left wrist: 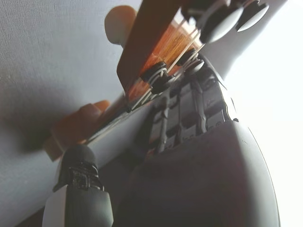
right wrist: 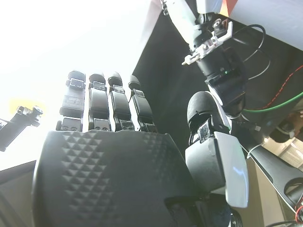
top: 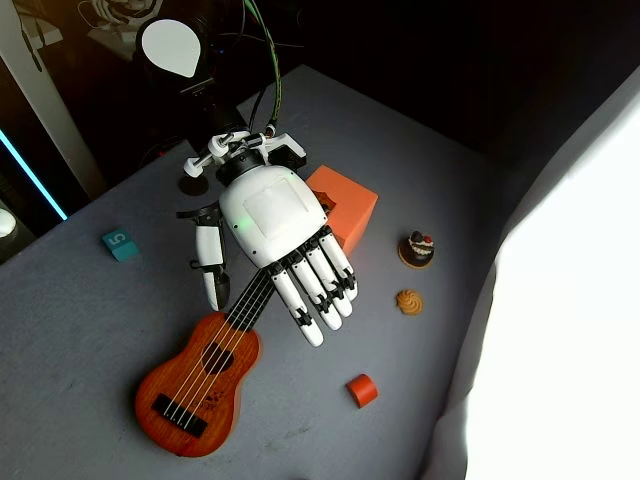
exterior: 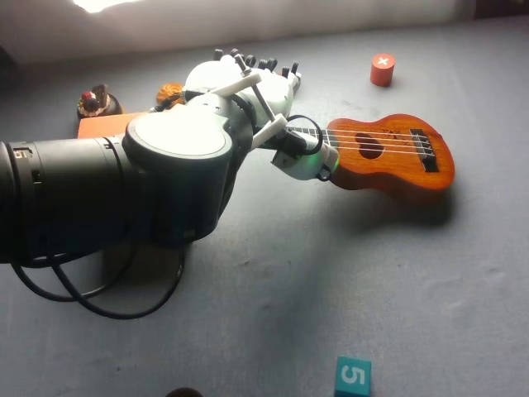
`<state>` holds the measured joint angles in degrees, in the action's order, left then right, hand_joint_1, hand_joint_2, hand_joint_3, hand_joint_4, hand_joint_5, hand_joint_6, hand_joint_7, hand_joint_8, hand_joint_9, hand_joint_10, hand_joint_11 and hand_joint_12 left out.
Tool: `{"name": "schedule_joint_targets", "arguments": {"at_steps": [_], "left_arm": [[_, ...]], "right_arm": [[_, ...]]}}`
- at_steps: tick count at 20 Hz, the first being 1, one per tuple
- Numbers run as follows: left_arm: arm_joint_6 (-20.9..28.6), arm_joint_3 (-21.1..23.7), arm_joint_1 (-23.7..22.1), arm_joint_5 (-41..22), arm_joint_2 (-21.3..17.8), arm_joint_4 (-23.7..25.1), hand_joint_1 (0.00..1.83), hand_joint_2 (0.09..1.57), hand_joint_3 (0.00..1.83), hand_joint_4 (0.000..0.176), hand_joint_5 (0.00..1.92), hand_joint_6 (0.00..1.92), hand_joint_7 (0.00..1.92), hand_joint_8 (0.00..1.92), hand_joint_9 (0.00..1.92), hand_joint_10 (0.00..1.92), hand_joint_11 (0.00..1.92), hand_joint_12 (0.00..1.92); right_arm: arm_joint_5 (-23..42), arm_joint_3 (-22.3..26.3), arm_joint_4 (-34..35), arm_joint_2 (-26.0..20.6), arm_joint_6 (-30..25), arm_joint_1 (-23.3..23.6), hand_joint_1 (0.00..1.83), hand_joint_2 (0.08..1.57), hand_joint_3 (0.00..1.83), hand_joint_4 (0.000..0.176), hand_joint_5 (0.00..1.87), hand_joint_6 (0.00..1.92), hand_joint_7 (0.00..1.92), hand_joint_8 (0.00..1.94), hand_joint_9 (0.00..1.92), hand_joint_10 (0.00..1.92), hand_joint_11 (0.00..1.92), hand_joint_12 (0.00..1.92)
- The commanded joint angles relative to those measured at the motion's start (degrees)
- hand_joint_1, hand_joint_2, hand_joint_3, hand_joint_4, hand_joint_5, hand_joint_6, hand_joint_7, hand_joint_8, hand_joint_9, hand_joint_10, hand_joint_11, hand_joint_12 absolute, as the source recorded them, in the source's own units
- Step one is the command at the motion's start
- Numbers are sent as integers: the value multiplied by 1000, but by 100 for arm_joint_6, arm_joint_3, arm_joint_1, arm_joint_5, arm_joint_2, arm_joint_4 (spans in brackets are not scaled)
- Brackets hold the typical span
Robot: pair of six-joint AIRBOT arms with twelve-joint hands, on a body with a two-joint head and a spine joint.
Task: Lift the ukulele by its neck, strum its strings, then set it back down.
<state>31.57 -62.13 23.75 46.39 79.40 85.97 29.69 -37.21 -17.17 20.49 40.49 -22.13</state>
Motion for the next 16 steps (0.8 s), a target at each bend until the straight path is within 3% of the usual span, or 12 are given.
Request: {"name": "schedule_joint_targets", "arguments": {"at_steps": [1, 3, 5, 7, 9, 12, 16], "left_arm": [[-17, -13, -24, 106, -29, 448, 307, 1048, 0, 38, 0, 0, 86, 0, 124, 1, 0, 631], [-50, -50, -14, 106, -30, 450, 527, 969, 0, 34, 0, 0, 34, 0, 55, 0, 0, 467], [-63, -93, -1, 107, -30, 461, 770, 920, 0, 49, 0, 0, 0, 0, 2, 0, 0, 194], [-63, -130, 22, 107, -27, 468, 890, 890, 0, 56, 0, 0, 0, 0, 0, 0, 0, 55], [-56, -170, 61, 107, -17, 468, 961, 850, 0, 63, 0, 0, 0, 0, 0, 0, 0, 2], [-41, -260, 108, 106, 55, 483, 983, 856, 0, 53, 0, 0, 0, 0, 0, 0, 0, 0], [-41, -407, 119, 45, 201, 532, 971, 842, 0, 58, 0, 0, 0, 0, 0, 0, 0, 0]], "right_arm": [[659, -3, 141, -11, 9, 30, 17, 1306, 16, 0, 19, 12, 19, 5, 0, 0, 0, 0], [659, -3, 141, -6, 9, 30, 9, 1311, 16, 0, 16, 11, 19, 5, 0, 0, 0, 0], [639, -3, 141, -6, 9, 28, 23, 1308, 12, 0, 59, 30, 63, 21, 41, 18, 0, 0], [623, -3, 141, -5, 12, 26, 31, 1305, 8, 0, 61, 32, 99, 29, 59, 28, 0, 0], [623, -2, 141, 3, 12, 27, 66, 1300, 4, 0, 62, 34, 107, 26, 57, 29, 0, 0], [586, -1, 140, 13, 12, 24, 67, 1298, 3, 0, 66, 38, 98, 15, 55, 31, 0, 0], [564, -1, 140, 31, 12, 8, 63, 1296, 1, 0, 83, 47, 95, 9, 72, 41, 0, 0]]}}
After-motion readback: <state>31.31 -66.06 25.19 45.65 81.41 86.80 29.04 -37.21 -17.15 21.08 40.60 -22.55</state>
